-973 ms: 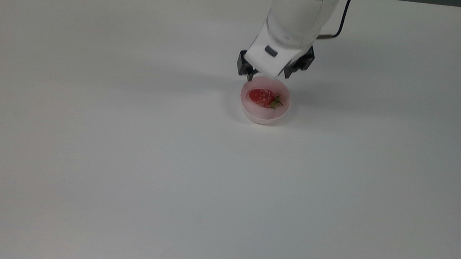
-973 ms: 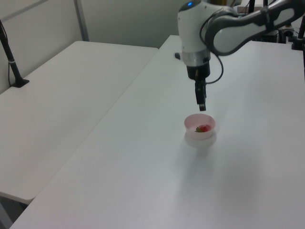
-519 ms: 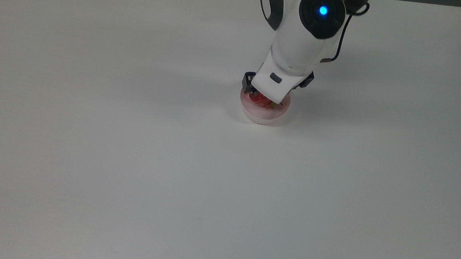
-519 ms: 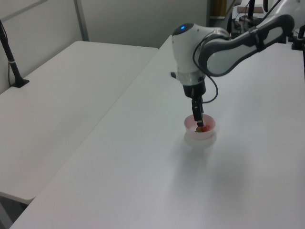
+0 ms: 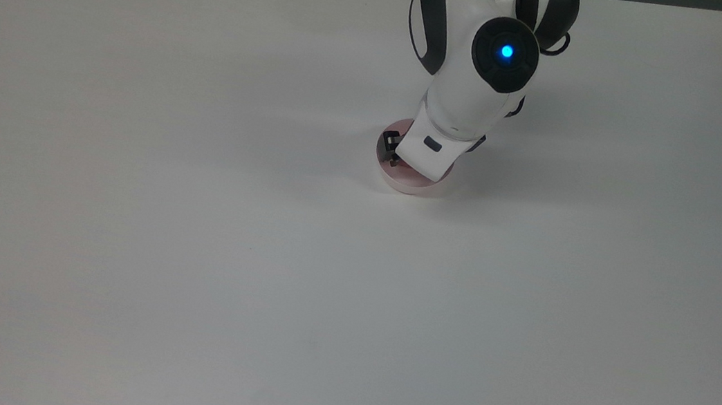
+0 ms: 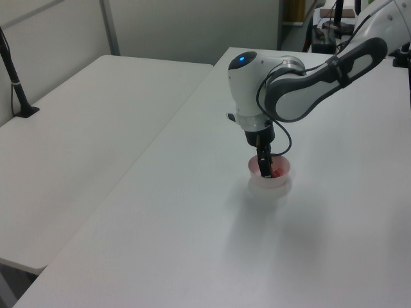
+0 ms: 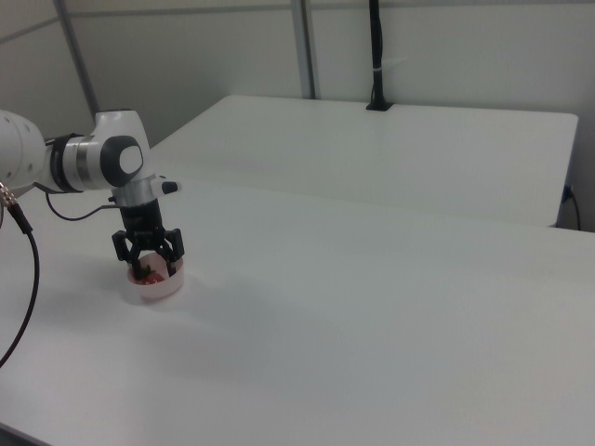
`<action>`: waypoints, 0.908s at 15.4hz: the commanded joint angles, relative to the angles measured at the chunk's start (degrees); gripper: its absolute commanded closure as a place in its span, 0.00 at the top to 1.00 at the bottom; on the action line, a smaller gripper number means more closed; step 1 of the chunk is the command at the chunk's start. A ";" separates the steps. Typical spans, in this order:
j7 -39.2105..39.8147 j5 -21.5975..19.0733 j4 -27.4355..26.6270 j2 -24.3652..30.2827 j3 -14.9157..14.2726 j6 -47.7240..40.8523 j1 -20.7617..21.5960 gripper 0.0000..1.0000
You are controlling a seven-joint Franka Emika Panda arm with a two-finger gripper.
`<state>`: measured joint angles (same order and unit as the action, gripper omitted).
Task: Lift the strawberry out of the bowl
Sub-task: 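Close the gripper on the red strawberry inside the bowl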
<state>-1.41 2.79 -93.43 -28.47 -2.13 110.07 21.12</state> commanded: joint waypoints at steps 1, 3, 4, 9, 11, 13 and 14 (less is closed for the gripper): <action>0.71 2.21 -1.58 -0.18 -0.59 1.99 0.33 0.82; 0.71 2.22 -2.10 -0.18 -0.59 1.90 0.41 0.82; 0.71 2.22 -2.10 -0.18 -0.59 1.90 0.41 0.80; 1.06 2.13 -2.02 0.35 -0.59 1.64 0.06 0.54; 1.58 1.86 -1.84 0.61 -0.59 1.29 -0.03 0.46; 1.58 1.52 -1.75 0.96 -0.59 1.20 -0.11 0.45; 1.50 1.43 -1.75 1.05 -0.59 1.20 -0.12 0.45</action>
<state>-1.16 4.12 -93.74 -29.10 -2.28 110.13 20.92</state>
